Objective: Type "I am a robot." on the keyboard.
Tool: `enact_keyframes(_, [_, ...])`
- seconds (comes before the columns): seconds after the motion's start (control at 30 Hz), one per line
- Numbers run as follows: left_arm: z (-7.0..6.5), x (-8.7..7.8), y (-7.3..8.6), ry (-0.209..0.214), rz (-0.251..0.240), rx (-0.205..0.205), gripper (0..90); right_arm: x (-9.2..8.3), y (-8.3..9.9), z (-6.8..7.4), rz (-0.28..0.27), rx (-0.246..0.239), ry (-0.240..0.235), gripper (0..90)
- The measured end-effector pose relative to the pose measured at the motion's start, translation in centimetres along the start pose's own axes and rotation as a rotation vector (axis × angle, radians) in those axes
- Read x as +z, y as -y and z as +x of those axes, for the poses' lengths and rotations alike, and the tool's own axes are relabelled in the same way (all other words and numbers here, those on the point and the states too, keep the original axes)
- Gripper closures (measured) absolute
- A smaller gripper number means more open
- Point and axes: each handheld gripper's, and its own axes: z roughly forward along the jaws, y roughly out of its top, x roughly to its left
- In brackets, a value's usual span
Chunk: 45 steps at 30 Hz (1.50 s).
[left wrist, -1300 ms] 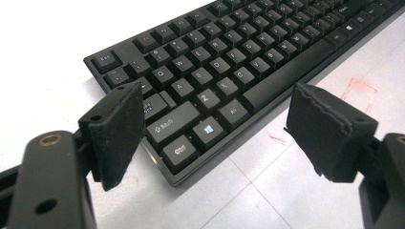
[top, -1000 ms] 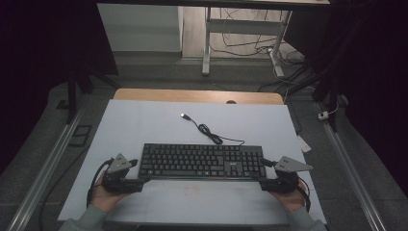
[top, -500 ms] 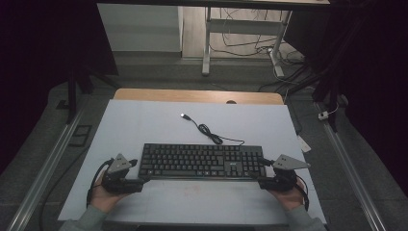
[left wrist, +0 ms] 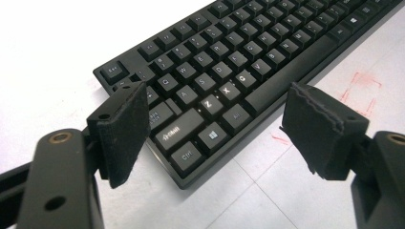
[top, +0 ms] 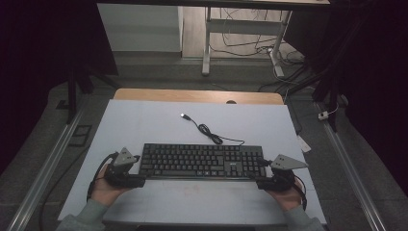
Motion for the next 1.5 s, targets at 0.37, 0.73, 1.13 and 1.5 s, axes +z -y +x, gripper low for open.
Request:
enact_keyframes(0.37, [1.3, 0.2, -1.9, -0.02, 0.007, -0.018, 28.0, 1.1, -1.1, 0.2, 0.007, 0.006, -0.016, 33.9])
enact_keyframes(0.73, [1.4, 1.0, -1.3, -0.007, 0.033, -0.019, 29.9, 3.4, -3.5, 1.3, 0.028, 0.004, -0.061, 36.2])
enact_keyframes(1.13, [1.1, 1.4, -1.2, -0.005, 0.032, -0.014, 30.7, 7.0, -7.3, 3.0, 0.049, -0.004, -0.092, 63.3])
enact_keyframes(1.5, [1.1, 1.4, -1.1, -0.011, 0.024, -0.012, 30.8, 9.8, -9.5, 4.5, 0.055, -0.038, -0.151, 87.9])
